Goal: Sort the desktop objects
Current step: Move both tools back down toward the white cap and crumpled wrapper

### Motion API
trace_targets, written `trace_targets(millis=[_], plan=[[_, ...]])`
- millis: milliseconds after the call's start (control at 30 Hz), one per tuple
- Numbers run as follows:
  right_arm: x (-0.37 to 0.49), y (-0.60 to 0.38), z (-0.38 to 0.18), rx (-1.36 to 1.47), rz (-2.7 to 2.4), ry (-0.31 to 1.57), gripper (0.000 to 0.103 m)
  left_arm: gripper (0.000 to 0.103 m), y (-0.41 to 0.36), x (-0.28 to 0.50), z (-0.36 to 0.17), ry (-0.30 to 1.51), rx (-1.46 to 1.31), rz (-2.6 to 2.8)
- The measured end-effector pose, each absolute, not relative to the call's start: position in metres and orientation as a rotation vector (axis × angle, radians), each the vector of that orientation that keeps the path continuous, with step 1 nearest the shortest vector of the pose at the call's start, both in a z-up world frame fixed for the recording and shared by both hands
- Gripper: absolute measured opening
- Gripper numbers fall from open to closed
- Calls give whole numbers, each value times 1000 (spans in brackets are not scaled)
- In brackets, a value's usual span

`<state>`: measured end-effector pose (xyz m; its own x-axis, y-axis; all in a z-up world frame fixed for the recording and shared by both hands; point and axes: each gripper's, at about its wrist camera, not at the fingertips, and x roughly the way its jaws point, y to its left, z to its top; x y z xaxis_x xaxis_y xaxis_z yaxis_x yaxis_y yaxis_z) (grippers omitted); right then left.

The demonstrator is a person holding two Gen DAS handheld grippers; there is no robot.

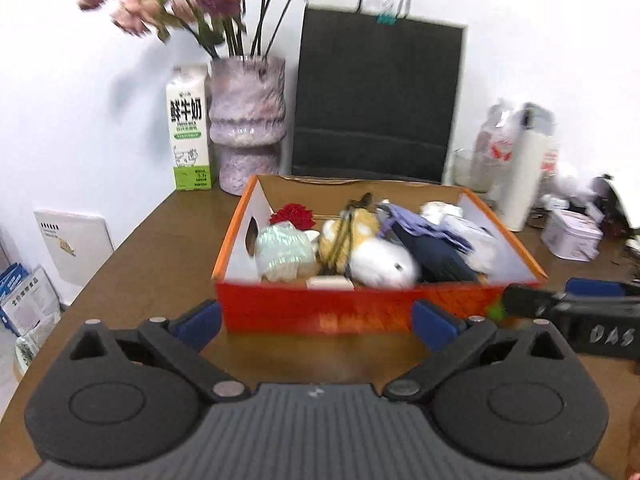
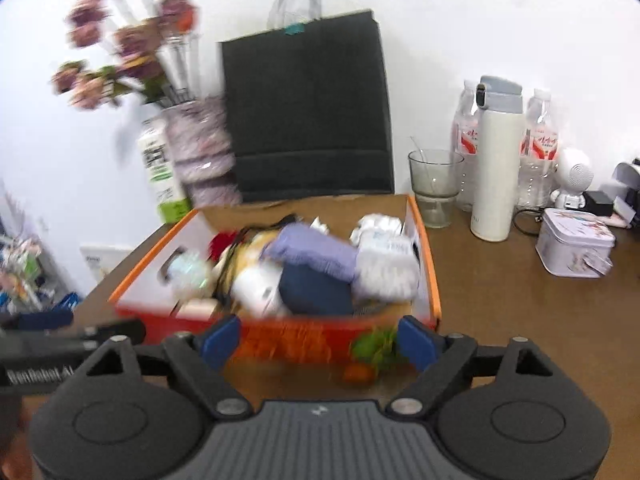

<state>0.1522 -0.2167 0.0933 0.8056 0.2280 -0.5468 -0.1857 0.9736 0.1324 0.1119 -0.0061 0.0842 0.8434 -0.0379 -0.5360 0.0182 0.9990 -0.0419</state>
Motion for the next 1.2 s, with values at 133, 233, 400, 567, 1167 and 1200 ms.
trace_targets(millis=[133,233,400,567,1167,1200], plan=[[89,-215,77,28,225,556,89,103,-3,55,62,546,-26,-12],[56,-216,61,52,191,588,89,103,-5,26,41,588,-1,34],[4,-212,40,33,180,606,89,103,-2,-18,23,522,29,-61],[-31,-204,26,14,211,606,89,103,-14,-44,8,540,91,-58],[-23,-217,36,17,213,572,75,103,-16,-7,16,589,18,-186],[-8,-218,36,23,206,584,72,103,-18,6,15,590,24,-196]])
